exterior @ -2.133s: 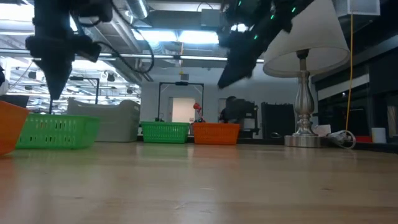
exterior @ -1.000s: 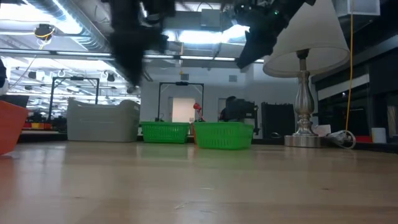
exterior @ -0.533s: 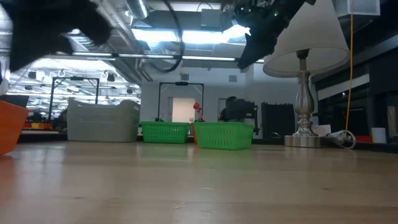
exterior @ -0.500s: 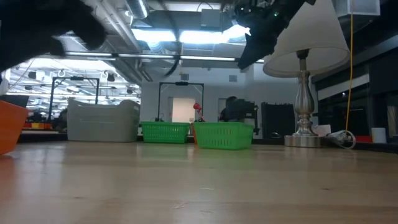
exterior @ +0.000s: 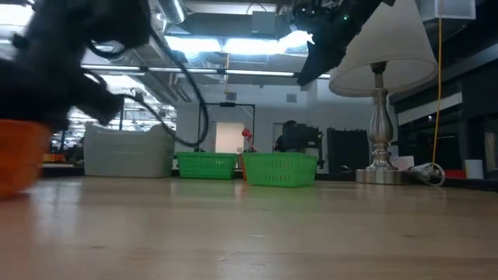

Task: Stack baskets by color
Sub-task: Adjust the orange bin, then stack the orange bin into the top orange bin

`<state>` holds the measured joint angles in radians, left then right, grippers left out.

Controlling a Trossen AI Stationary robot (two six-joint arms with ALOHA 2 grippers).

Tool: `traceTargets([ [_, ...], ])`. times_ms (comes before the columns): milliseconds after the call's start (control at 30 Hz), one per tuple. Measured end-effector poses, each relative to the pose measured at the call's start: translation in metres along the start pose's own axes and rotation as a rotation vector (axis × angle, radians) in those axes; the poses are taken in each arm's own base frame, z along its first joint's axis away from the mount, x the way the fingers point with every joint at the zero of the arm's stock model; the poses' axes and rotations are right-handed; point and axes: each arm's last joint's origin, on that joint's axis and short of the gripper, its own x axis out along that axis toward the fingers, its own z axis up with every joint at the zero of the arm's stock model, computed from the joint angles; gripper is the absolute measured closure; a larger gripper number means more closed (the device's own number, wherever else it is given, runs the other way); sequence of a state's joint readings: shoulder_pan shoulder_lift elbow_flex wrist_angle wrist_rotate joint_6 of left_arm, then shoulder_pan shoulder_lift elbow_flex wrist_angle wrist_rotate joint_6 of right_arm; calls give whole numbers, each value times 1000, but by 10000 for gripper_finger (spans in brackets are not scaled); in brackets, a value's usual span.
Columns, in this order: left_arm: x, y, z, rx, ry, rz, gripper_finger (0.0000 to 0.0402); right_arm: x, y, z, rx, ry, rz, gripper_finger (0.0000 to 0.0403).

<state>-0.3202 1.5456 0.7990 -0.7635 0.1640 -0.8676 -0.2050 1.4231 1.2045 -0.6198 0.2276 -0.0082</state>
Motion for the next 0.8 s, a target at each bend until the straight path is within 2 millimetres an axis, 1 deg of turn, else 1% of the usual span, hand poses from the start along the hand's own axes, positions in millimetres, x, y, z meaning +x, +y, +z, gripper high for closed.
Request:
traceTargets([
  [67, -1, 9, 13, 55, -87, 30, 401, 0, 0, 0, 0, 0, 0, 319],
  [133, -4, 15, 30, 117, -188, 32, 401, 0, 0, 0, 4, 0, 0, 319],
  [267, -22, 21, 72, 272, -452, -48, 401, 0, 0, 0, 25, 1, 1, 319],
  [333, -32, 24, 89, 335, -585, -102, 401, 0, 0, 0, 31, 4, 1, 319],
  [400, -41, 27, 104, 368, -724, -133, 401, 0, 0, 0, 31, 5, 1, 319],
  [500, -54, 33, 120, 339, -905, -112, 401, 0, 0, 0, 32, 5, 1, 319],
  [533, -58, 35, 122, 343, -942, -98, 401, 0, 0, 0, 32, 5, 1, 319],
  [633, -70, 44, 121, 371, -973, -60, 401, 0, 0, 0, 35, 4, 2, 319],
  [733, -84, 52, 108, 353, -952, -21, 401, 0, 0, 0, 84, 5, 17, 319],
  [800, -94, 58, 97, 330, -933, 31, 401, 1, 2, 1, 116, -4, 64, 319],
])
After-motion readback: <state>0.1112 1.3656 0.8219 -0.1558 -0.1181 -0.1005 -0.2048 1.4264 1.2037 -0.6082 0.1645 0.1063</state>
